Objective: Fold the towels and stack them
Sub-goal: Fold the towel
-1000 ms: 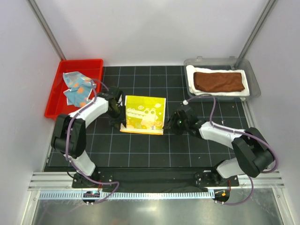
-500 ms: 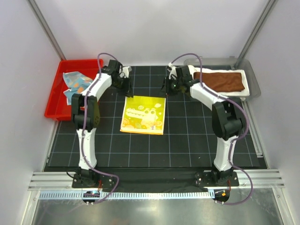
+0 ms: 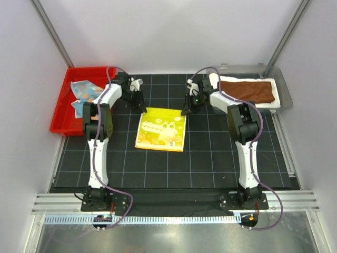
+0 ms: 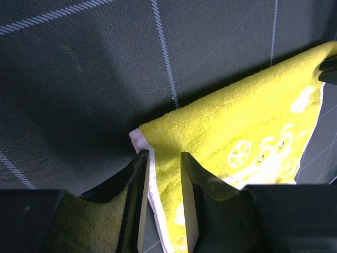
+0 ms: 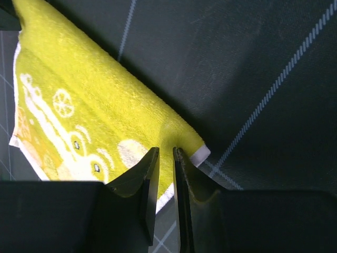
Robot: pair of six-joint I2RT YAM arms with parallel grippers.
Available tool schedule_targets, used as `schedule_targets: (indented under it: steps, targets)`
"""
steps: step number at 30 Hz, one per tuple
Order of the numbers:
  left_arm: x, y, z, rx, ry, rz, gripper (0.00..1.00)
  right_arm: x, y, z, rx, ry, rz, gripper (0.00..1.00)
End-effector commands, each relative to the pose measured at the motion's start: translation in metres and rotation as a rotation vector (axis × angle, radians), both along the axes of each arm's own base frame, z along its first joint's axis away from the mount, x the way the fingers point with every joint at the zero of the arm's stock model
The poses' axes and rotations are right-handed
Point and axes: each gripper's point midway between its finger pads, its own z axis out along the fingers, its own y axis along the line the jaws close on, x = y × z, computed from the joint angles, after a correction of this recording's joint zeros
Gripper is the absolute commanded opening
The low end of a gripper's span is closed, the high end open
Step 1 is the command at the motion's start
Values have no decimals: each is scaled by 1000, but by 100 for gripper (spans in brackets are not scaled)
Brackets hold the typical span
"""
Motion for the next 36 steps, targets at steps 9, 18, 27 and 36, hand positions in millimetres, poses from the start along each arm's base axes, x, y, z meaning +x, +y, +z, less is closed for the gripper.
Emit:
schedule_targets:
  steps: [9, 18, 27, 36]
  targets:
    - [19, 23, 43, 164, -125, 1, 45, 11, -6, 34, -34, -69, 81, 29]
    - [32, 7, 59, 89, -287, -218, 50, 7, -10, 50, -37, -122, 222, 45]
    - [33, 7, 35, 99, -275, -338, 49, 26, -19, 31, -54, -94, 230, 51]
    - [31, 10, 21, 110, -260, -383, 45, 34, -13, 17, -30, -90, 256, 50]
